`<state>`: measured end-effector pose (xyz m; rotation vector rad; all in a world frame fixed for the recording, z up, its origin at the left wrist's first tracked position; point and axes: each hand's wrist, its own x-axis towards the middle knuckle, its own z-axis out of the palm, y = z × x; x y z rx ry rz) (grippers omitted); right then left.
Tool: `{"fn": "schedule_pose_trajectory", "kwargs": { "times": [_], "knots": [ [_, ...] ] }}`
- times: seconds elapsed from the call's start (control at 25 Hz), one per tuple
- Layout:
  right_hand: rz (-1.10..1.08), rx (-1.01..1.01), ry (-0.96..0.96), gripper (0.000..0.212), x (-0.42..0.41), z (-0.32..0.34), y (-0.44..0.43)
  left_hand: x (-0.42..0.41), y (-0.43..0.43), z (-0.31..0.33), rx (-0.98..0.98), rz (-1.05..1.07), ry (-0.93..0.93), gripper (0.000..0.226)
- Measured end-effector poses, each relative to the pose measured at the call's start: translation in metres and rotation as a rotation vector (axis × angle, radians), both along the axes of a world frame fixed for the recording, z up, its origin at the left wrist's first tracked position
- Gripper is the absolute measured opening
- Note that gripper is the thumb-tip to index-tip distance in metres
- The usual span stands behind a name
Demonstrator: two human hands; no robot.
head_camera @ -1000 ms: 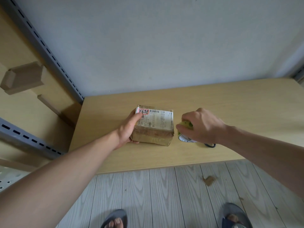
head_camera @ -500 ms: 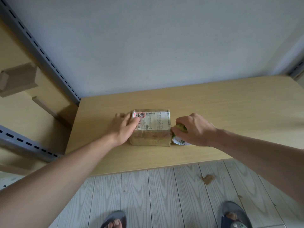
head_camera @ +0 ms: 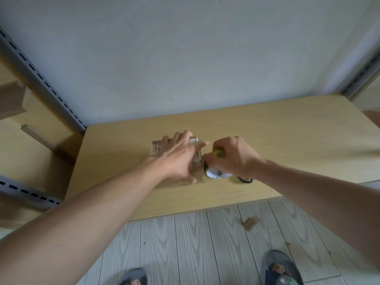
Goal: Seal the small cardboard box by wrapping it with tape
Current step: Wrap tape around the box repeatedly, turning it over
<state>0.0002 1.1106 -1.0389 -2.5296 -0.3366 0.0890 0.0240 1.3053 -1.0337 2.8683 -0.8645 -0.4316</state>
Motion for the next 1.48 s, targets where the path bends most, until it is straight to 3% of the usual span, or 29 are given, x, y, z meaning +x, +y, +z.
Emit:
{"fn": "schedule_pose_trajectory", "kwargs": {
  "times": [0.2,0.32,0.48,0.64,1.0,1.48],
  "knots": [
    [-0.171,0.693,-0.029,0.051,0.011,0.054,-0.003,-0.009,0.021,0.008,-0.511,0.123,-0.070,0.099],
    [-0.089,0.783,0.101,0.056,-0.002,0.061,0.019,-0.030,0.030,-0.001,-0.641,0.157,-0.094,0.097],
    [0.039,0.627,0.216,0.059,-0.017,0.075,0.043,-0.040,0.054,-0.021,-0.689,0.140,-0.122,0.103],
    [0.123,0.507,0.226,0.055,-0.015,0.111,0.057,-0.039,0.065,-0.037,-0.555,0.164,-0.205,0.109],
    [0.157,-0.049,0.041,0.057,-0.003,0.101,0.016,-0.046,0.073,-0.040,-0.748,0.197,-0.191,0.091],
    [0.162,-0.050,0.111,0.060,-0.009,0.048,0.008,-0.057,0.075,-0.034,-0.728,0.267,-0.082,0.090]
  ]
}}
